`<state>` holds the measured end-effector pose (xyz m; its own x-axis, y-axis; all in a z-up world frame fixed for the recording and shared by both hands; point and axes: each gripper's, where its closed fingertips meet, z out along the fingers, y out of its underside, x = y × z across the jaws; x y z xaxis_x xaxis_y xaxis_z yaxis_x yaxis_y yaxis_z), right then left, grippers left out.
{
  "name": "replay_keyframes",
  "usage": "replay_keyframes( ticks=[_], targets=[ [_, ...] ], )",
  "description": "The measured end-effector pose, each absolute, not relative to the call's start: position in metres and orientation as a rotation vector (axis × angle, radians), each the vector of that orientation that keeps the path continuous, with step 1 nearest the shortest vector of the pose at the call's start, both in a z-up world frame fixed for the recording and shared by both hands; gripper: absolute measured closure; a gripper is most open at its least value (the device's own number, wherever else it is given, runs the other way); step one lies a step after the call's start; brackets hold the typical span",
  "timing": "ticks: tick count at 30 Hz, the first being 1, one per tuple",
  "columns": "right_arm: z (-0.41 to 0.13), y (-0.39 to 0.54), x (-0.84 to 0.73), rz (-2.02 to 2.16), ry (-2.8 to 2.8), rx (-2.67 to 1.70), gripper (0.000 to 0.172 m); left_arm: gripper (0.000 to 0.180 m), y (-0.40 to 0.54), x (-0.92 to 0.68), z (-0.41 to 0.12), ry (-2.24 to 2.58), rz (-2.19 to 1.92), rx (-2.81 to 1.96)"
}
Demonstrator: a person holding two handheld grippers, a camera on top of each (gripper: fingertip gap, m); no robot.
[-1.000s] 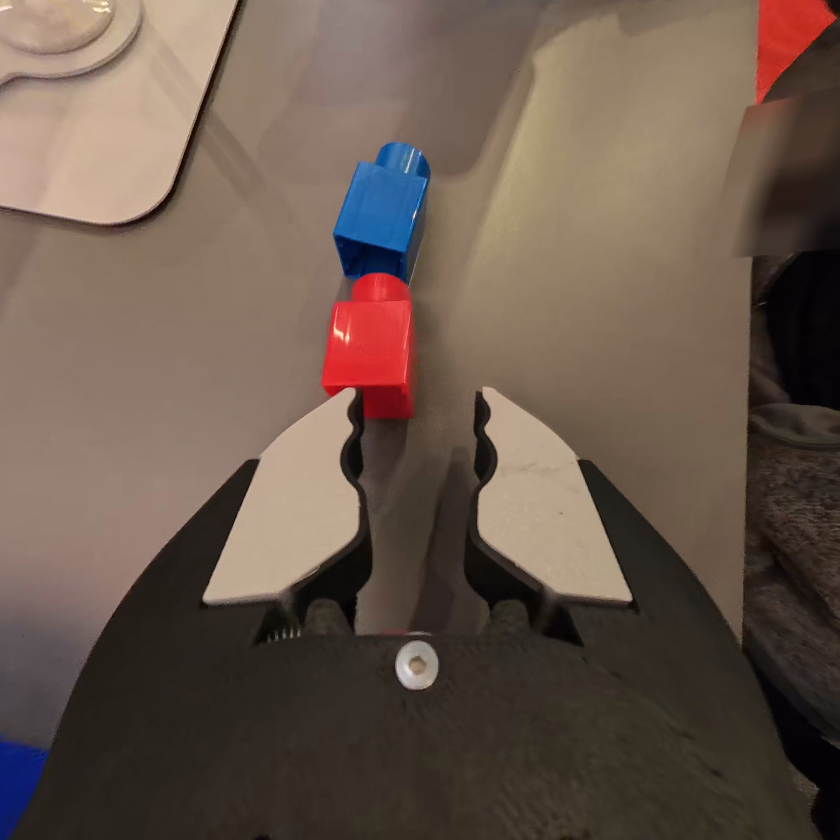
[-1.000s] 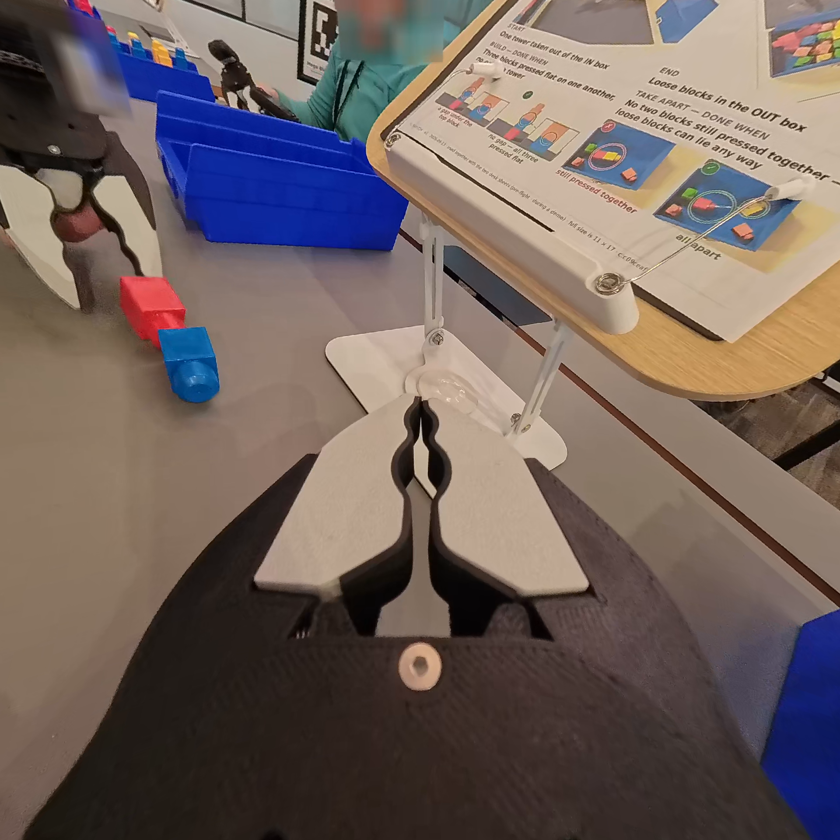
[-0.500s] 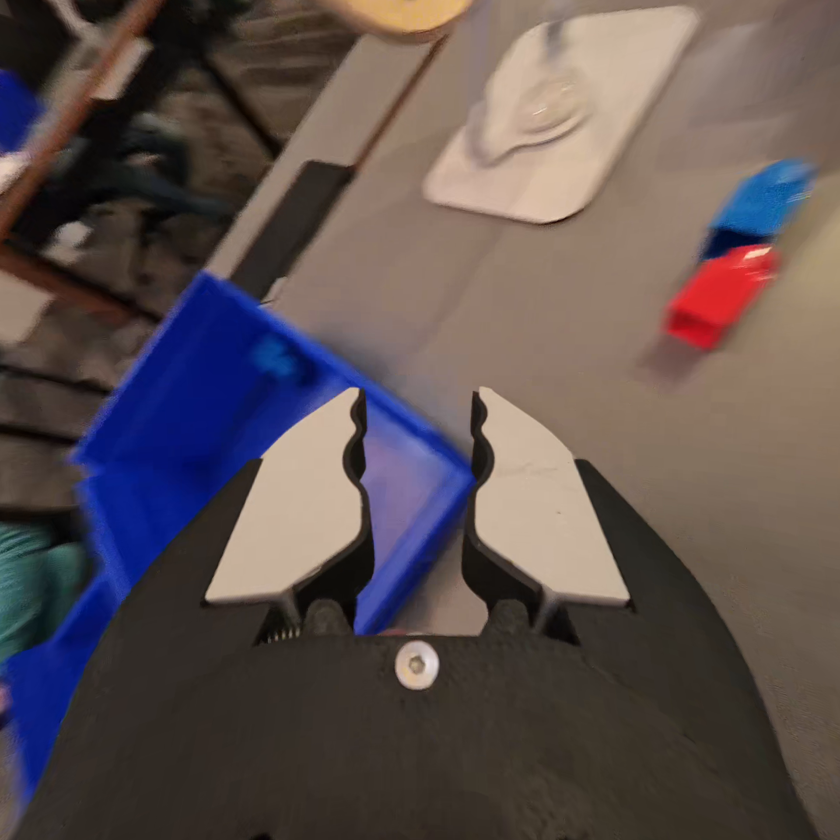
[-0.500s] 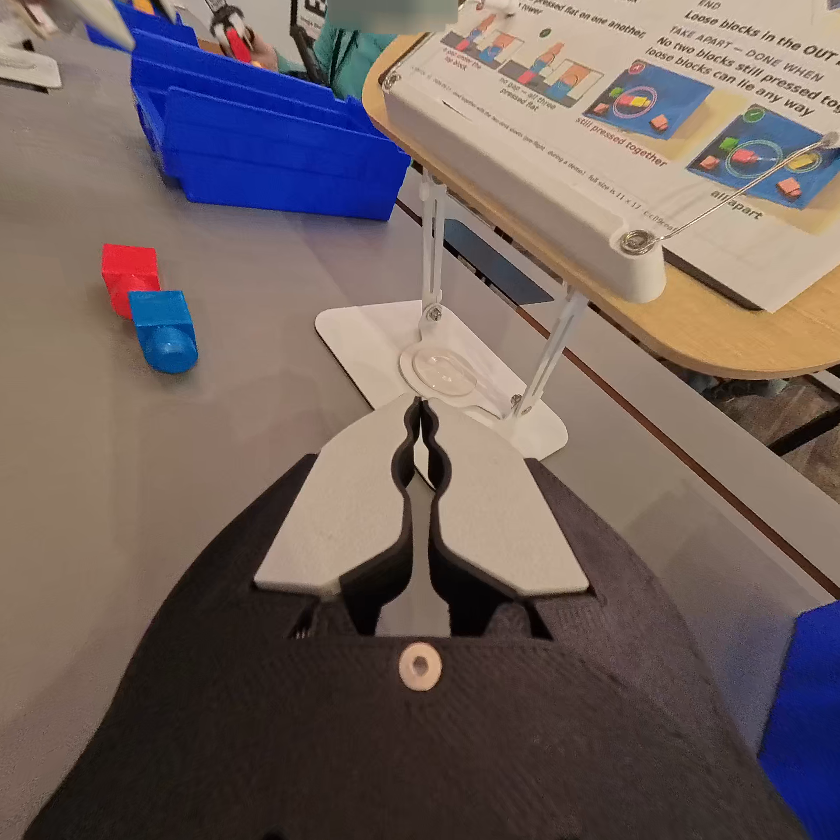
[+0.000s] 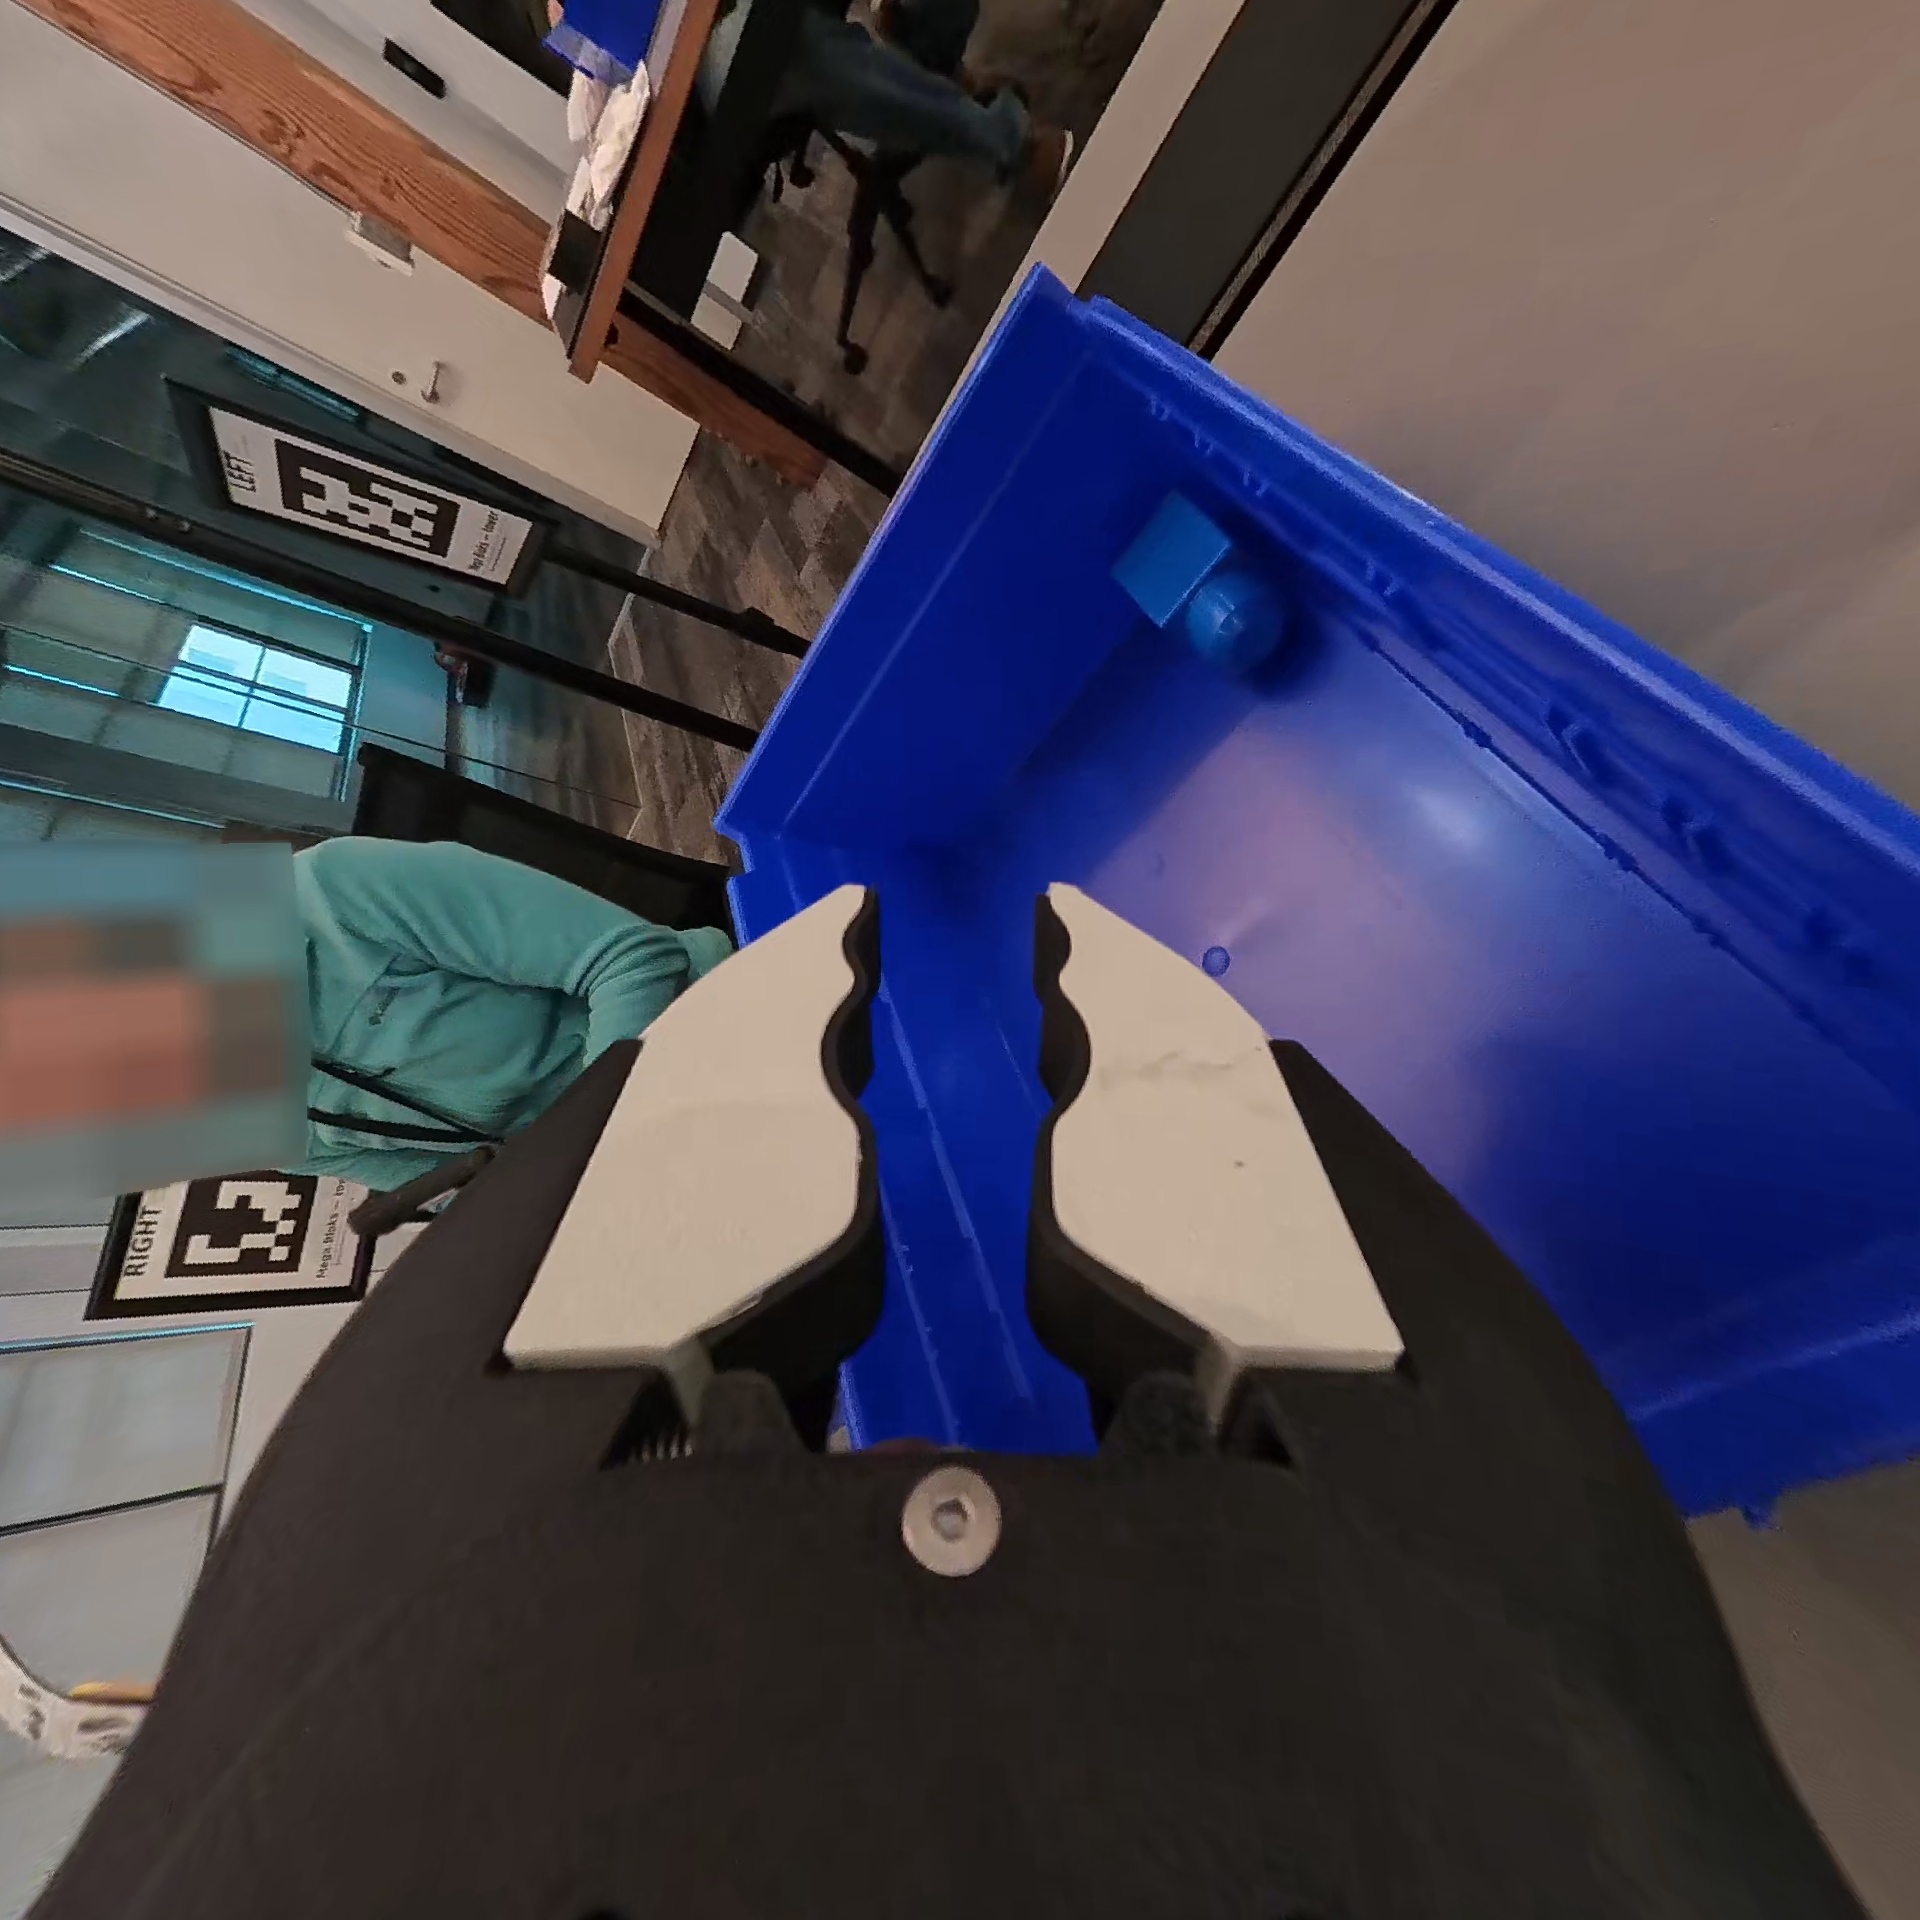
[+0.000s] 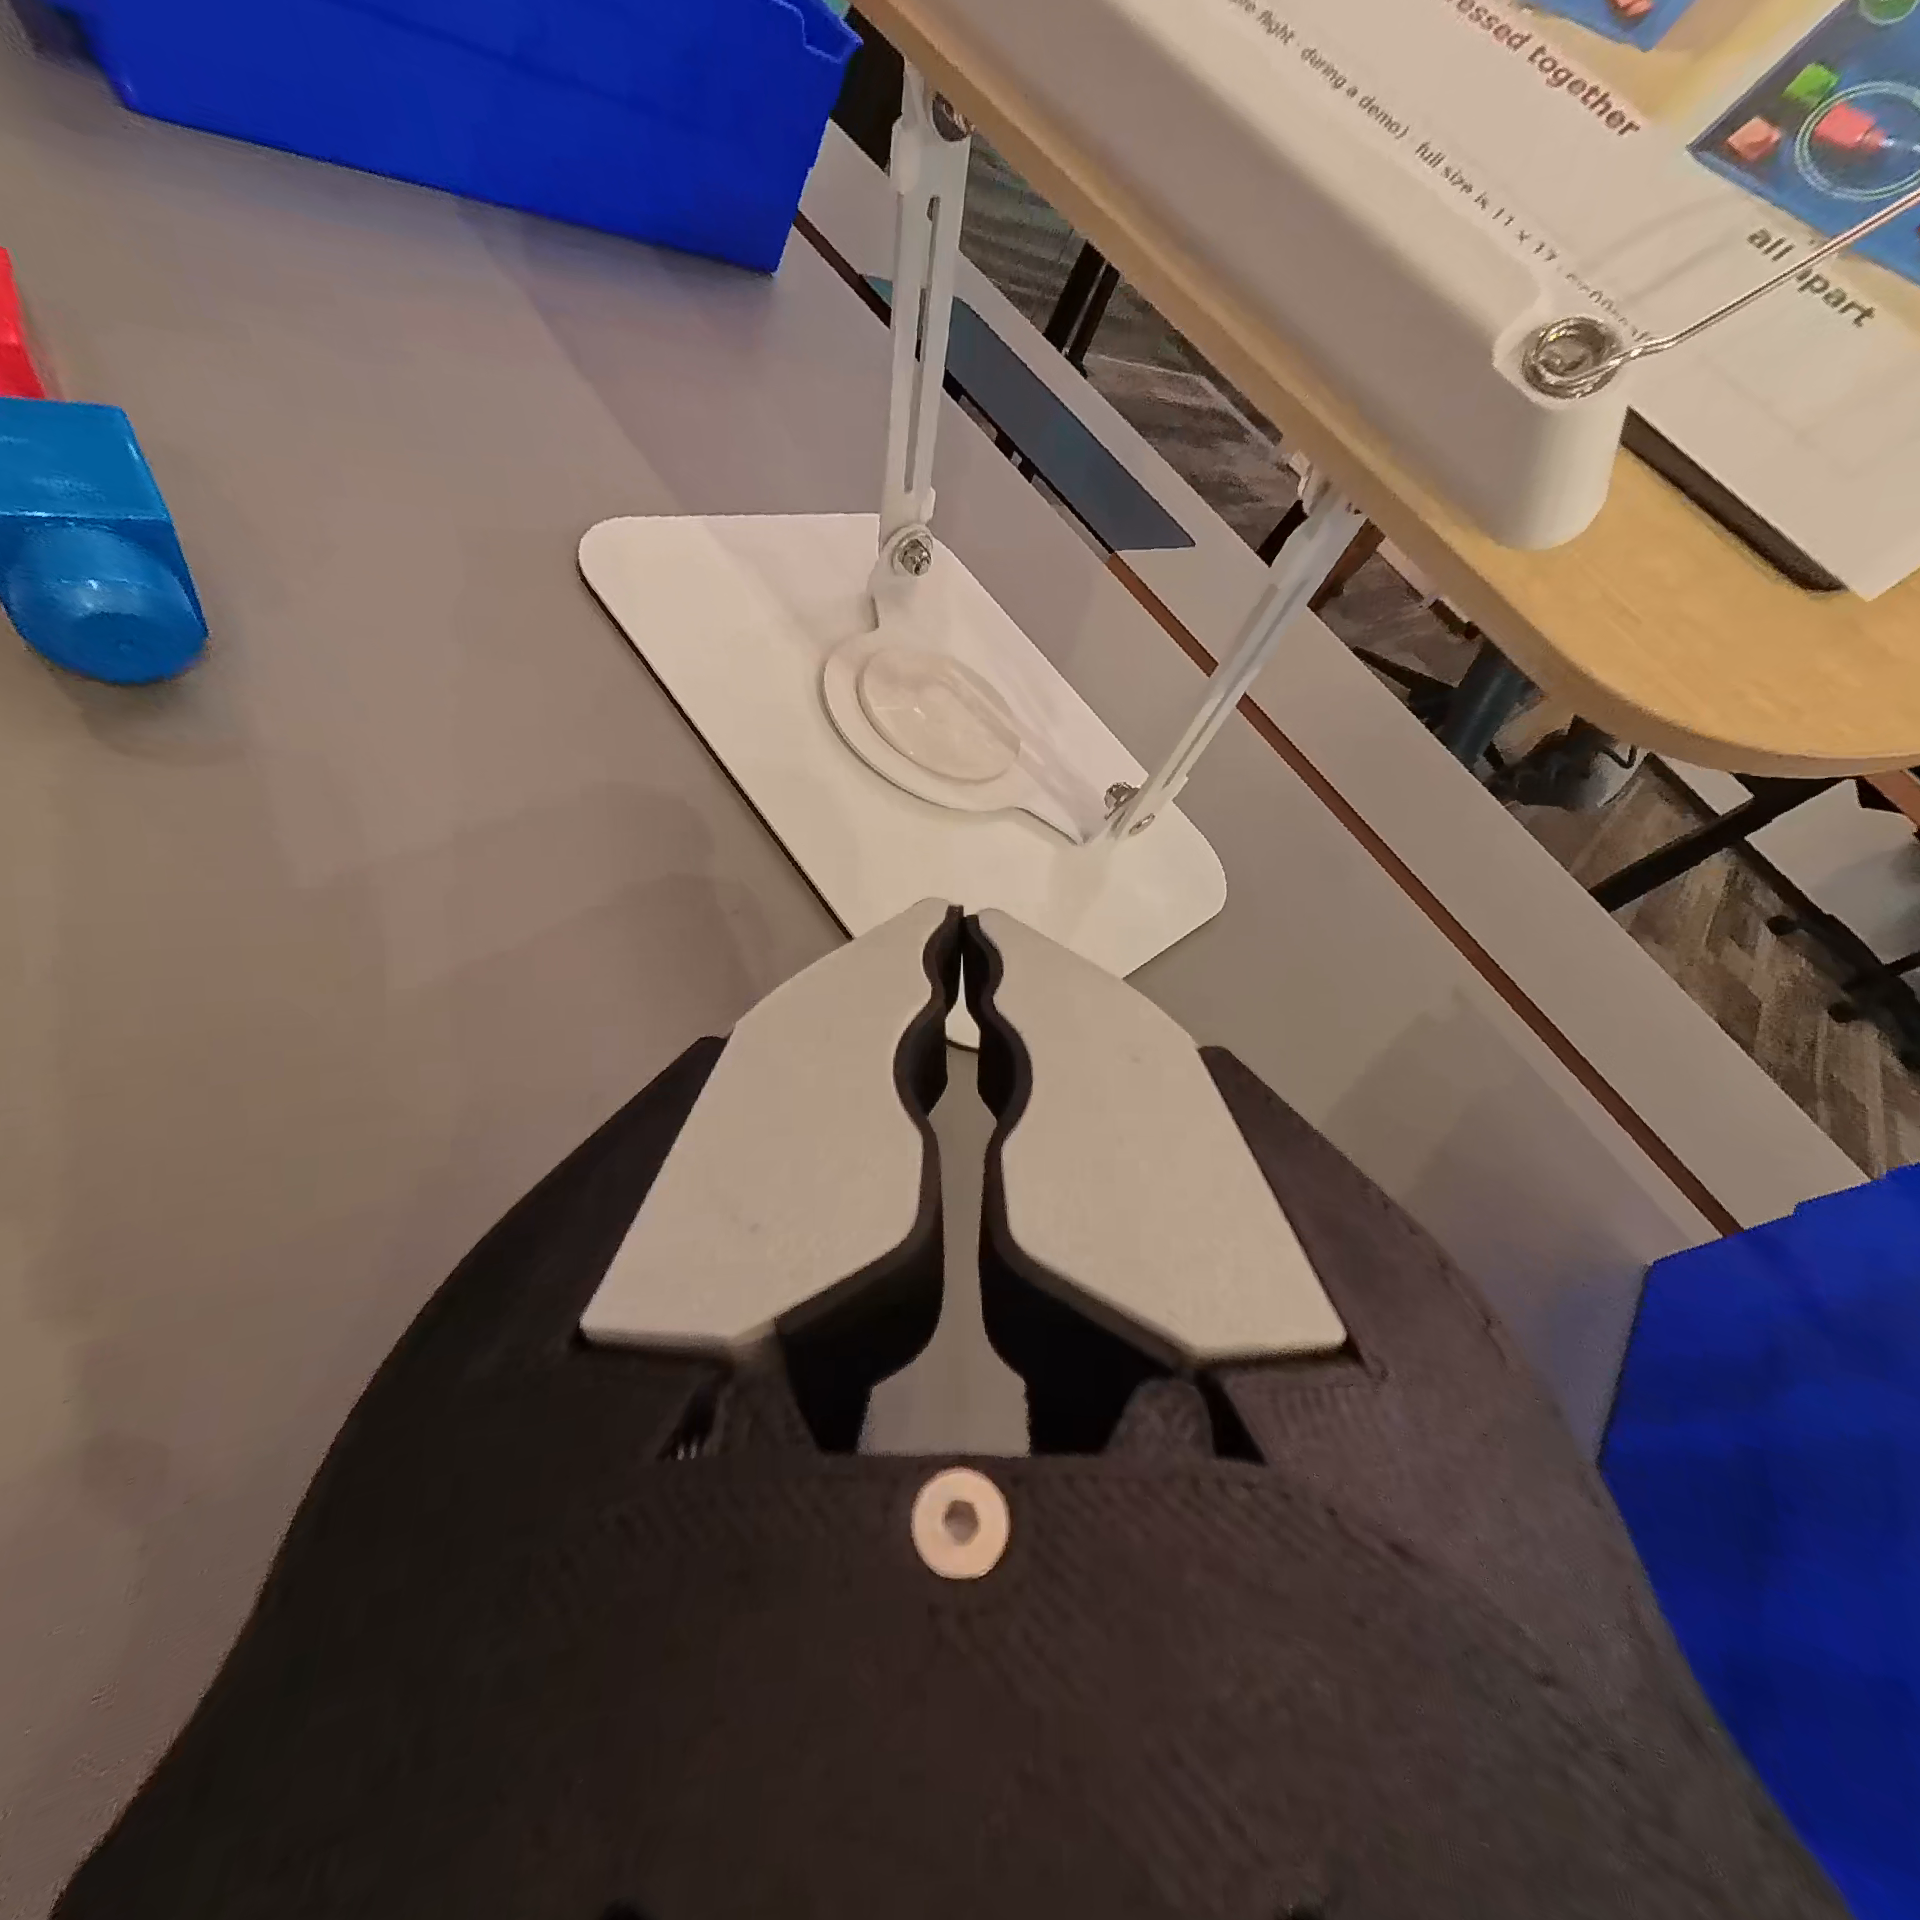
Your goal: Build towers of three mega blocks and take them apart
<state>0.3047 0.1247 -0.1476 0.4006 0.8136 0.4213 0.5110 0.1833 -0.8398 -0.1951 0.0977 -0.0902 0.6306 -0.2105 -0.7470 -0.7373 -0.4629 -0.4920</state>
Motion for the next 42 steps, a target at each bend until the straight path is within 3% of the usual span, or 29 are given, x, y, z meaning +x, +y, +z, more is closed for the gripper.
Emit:
replay_keyframes(
  ticks=[4,12,17,27,30,38,42],
  targets=[
    [-0.151,0.125,0.304,0.317,-1.26,-1.482,0.172,0.15,0.113,-0.196,-0.096,0.75,0.743,-2.0],
    [-0.154,0.128,0.306,0.339,-1.252,-1.5,0.172,0.15,0.16,-0.162,-0.128,0.963,0.235,-2.065],
    [-0.155,0.129,0.307,0.35,-1.25,-1.507,0.172,0.141,0.196,-0.161,-0.165,1.095,0.131,-2.157],
    [-0.159,0.13,0.307,0.381,-1.252,-1.524,0.172,0.12,0.225,-0.17,-0.222,0.918,0.059,-2.412],
    [-0.159,0.129,0.306,0.389,-1.256,-1.523,0.172,0.136,0.225,-0.174,-0.221,0.822,0.016,-2.46],
    [-0.155,0.128,0.306,0.414,-1.247,-1.513,0.172,0.142,0.223,-0.181,-0.217,0.771,0.0,-2.455],
    [-0.154,0.126,0.306,0.428,-1.248,-1.507,0.172,0.143,0.206,-0.189,-0.191,0.754,0.05,-2.434]
  ],
)
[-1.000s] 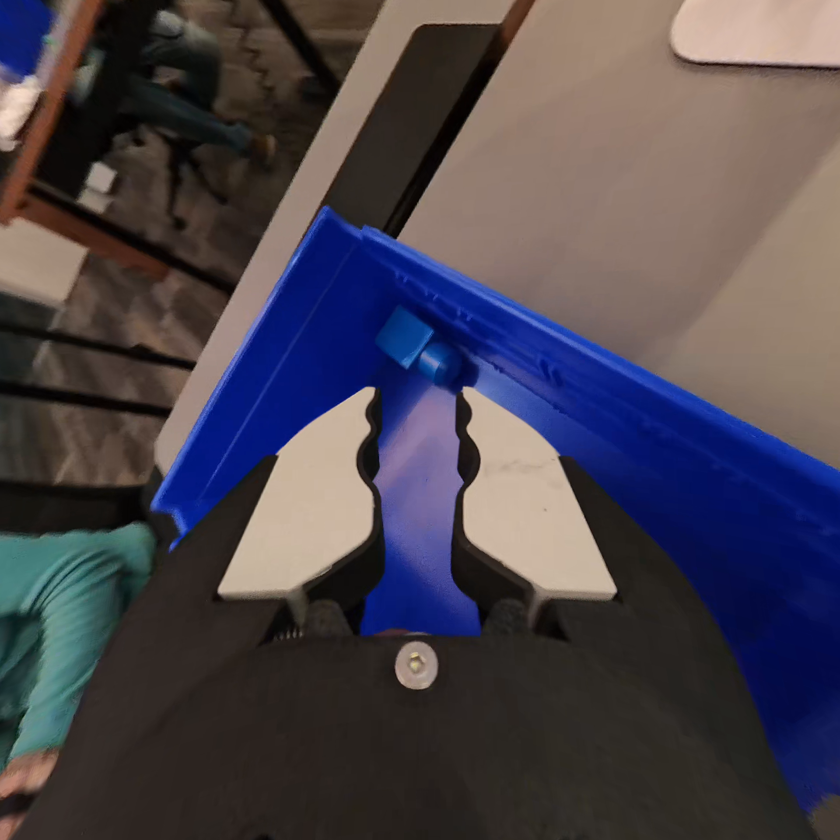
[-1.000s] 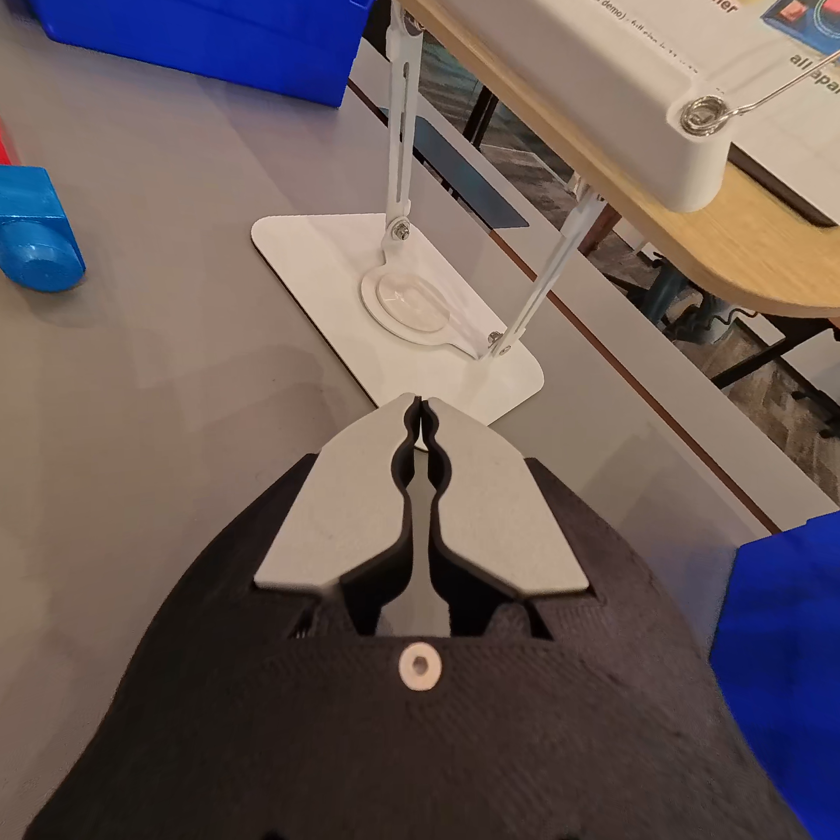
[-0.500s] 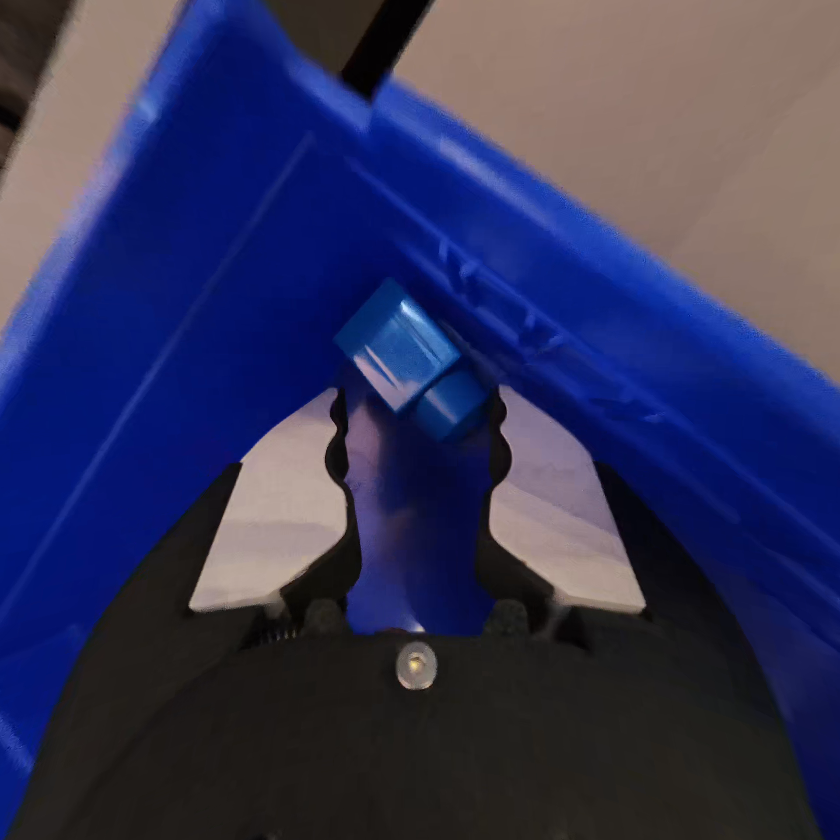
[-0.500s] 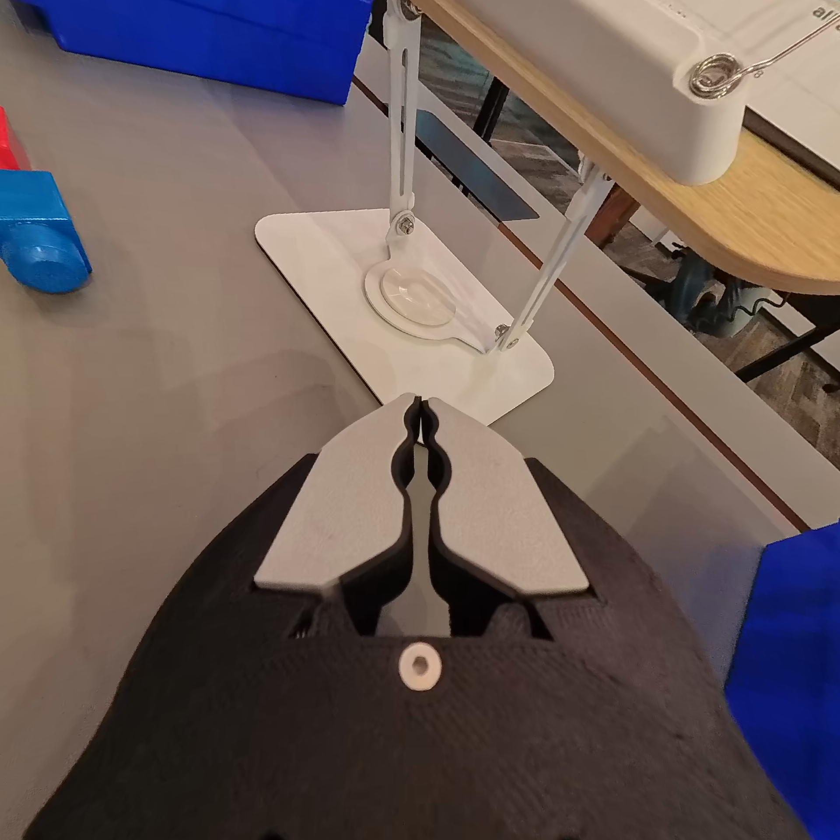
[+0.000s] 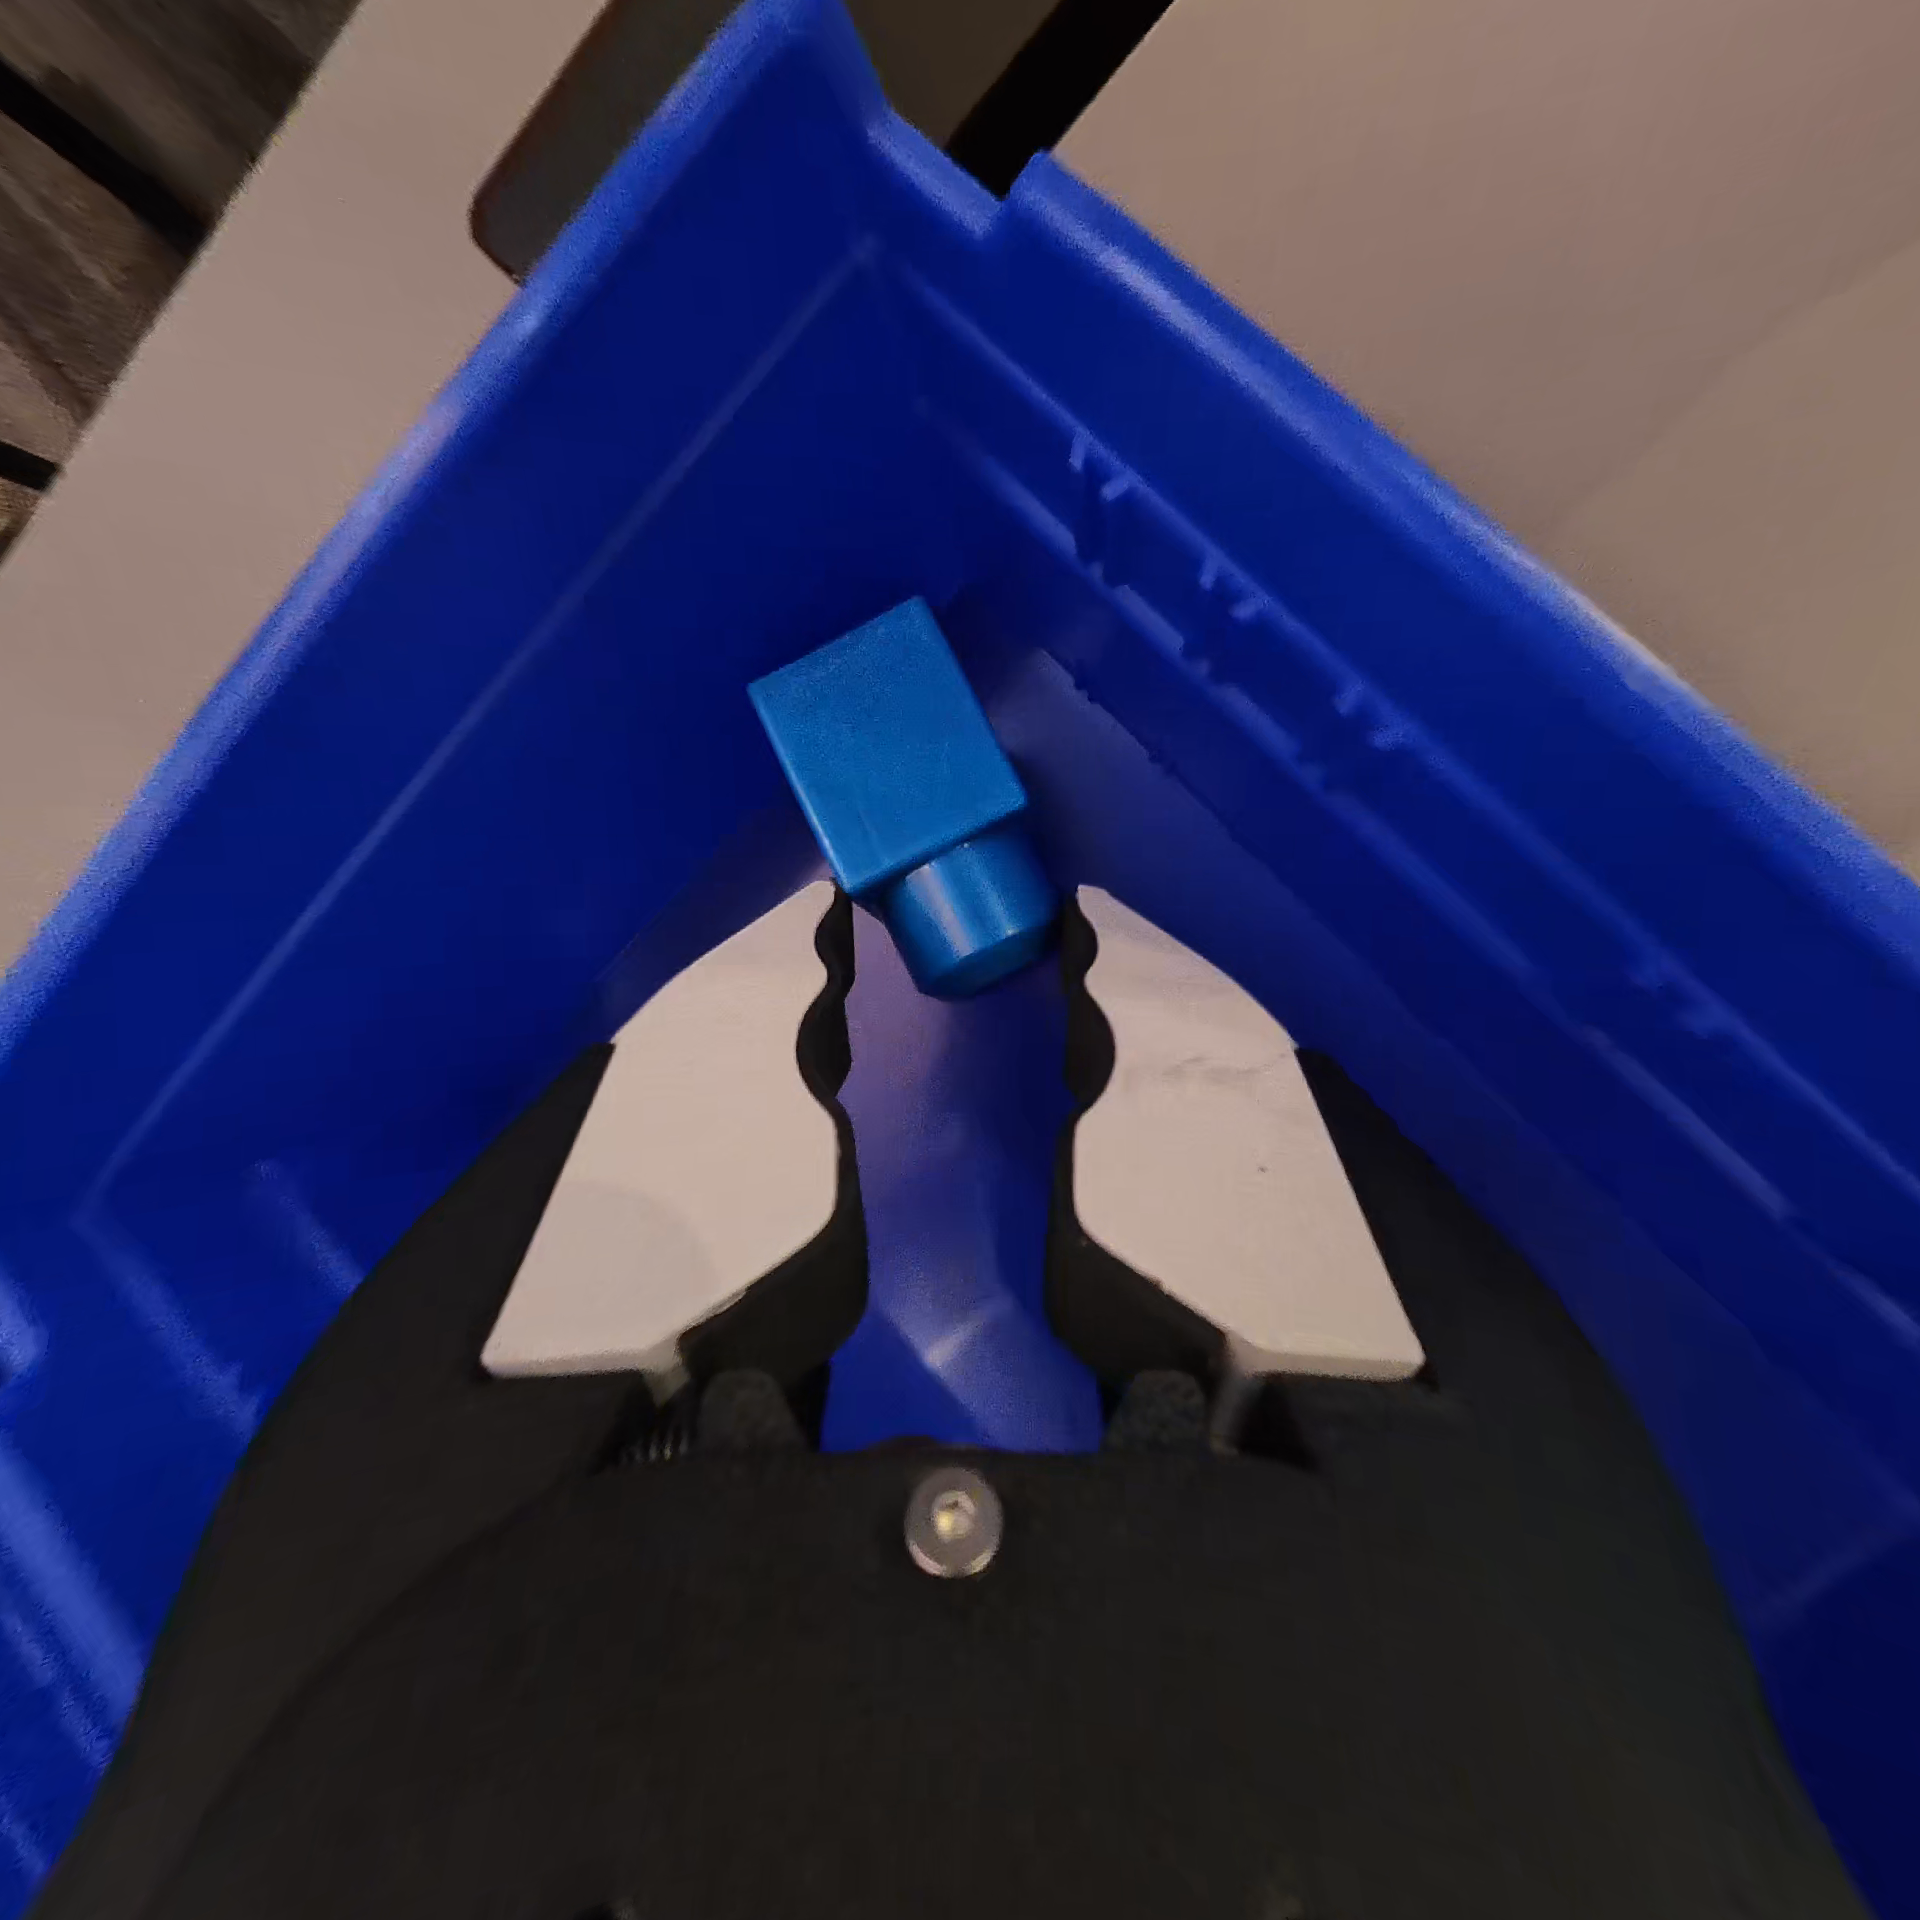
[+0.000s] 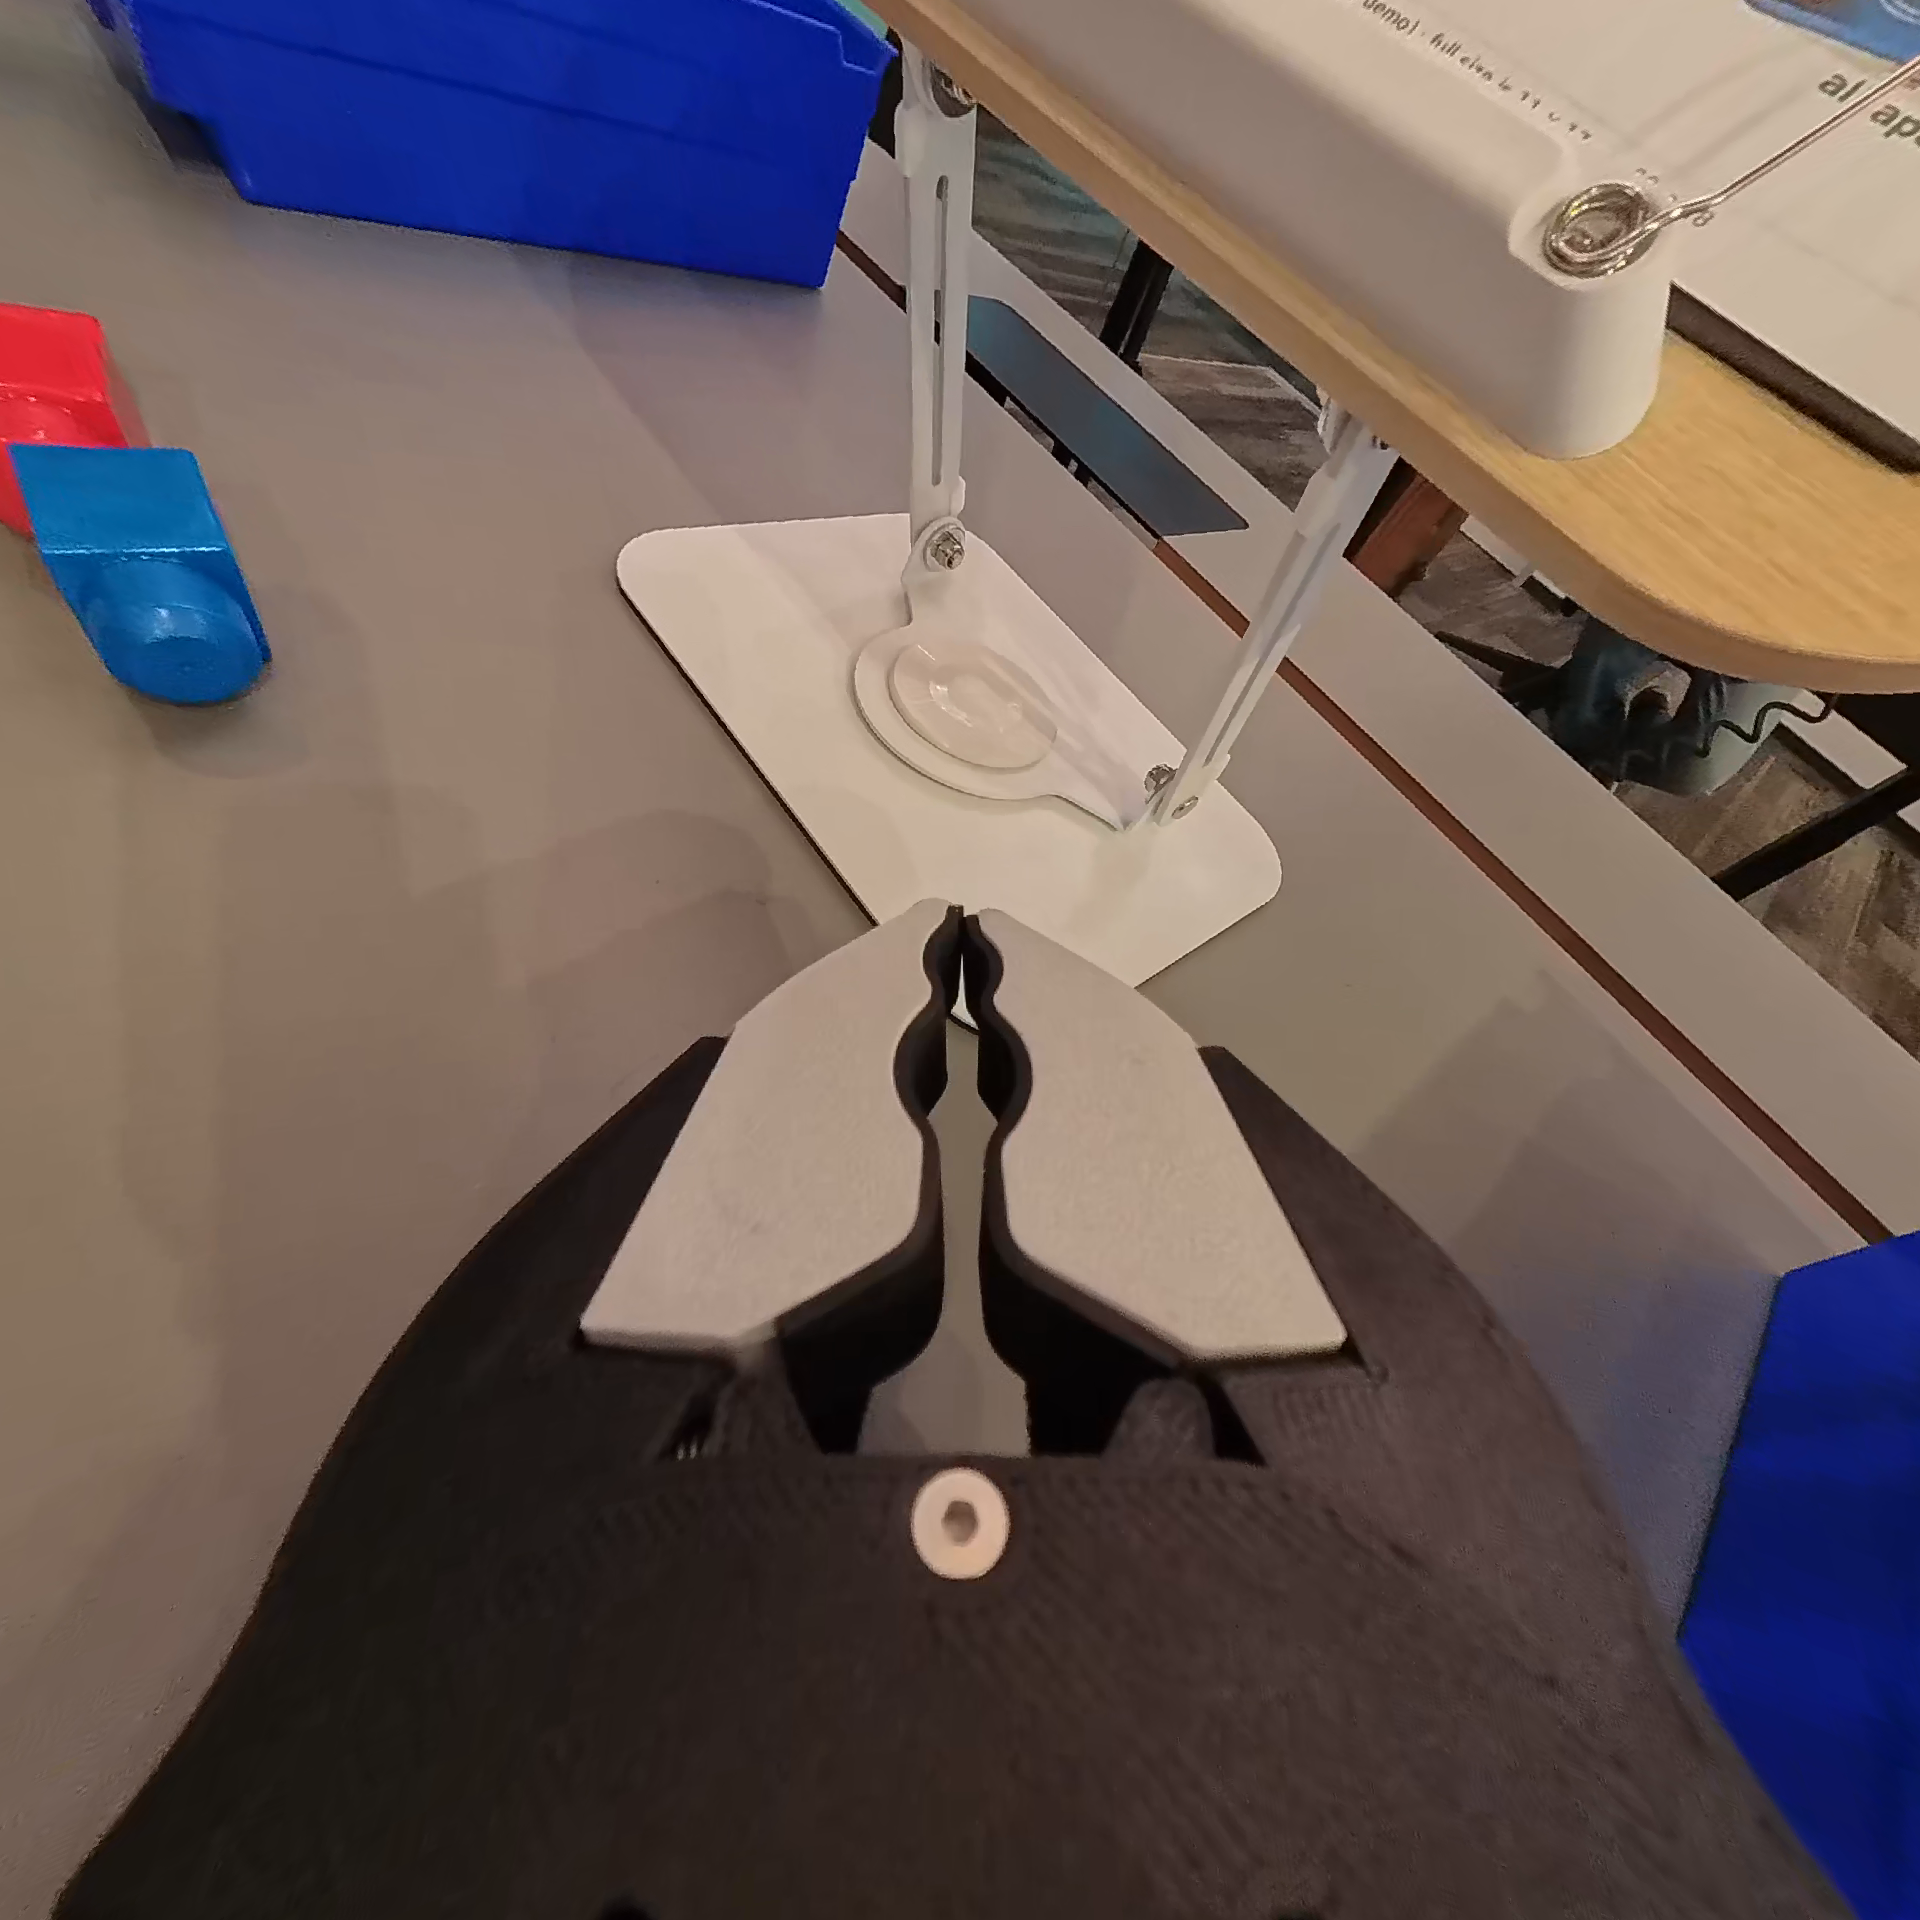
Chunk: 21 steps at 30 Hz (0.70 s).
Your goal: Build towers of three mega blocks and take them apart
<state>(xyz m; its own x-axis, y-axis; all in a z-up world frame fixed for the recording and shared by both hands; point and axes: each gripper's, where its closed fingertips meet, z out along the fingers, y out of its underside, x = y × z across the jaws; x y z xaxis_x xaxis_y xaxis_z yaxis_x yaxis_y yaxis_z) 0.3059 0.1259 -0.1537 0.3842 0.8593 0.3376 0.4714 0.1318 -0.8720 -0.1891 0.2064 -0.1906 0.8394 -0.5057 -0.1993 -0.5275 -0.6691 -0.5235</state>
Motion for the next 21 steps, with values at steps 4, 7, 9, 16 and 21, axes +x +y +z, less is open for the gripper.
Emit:
replay_keyframes(
  ticks=[4,7,9,16,21],
  targets=[
    [-0.152,0.123,0.303,0.444,-1.259,-1.501,0.172,0.144,0.159,-0.189,-0.142,0.797,0.105,-2.389],
    [-0.149,0.12,0.301,0.456,-1.262,-1.49,0.172,0.144,0.103,-0.175,-0.104,0.837,0.096,-2.359],
    [-0.148,0.117,0.299,0.473,-1.27,-1.484,0.172,0.144,0.066,-0.151,-0.083,0.9,0.035,-2.299],
    [-0.144,0.107,0.292,0.5,-1.305,-1.45,0.172,0.151,-0.042,-0.04,-0.105,1.189,-0.251,-2.188],
    [-0.138,0.103,0.292,0.511,-1.301,-1.429,0.172,0.151,-0.069,-0.003,-0.169,1.236,-0.375,-2.243]
  ],
)
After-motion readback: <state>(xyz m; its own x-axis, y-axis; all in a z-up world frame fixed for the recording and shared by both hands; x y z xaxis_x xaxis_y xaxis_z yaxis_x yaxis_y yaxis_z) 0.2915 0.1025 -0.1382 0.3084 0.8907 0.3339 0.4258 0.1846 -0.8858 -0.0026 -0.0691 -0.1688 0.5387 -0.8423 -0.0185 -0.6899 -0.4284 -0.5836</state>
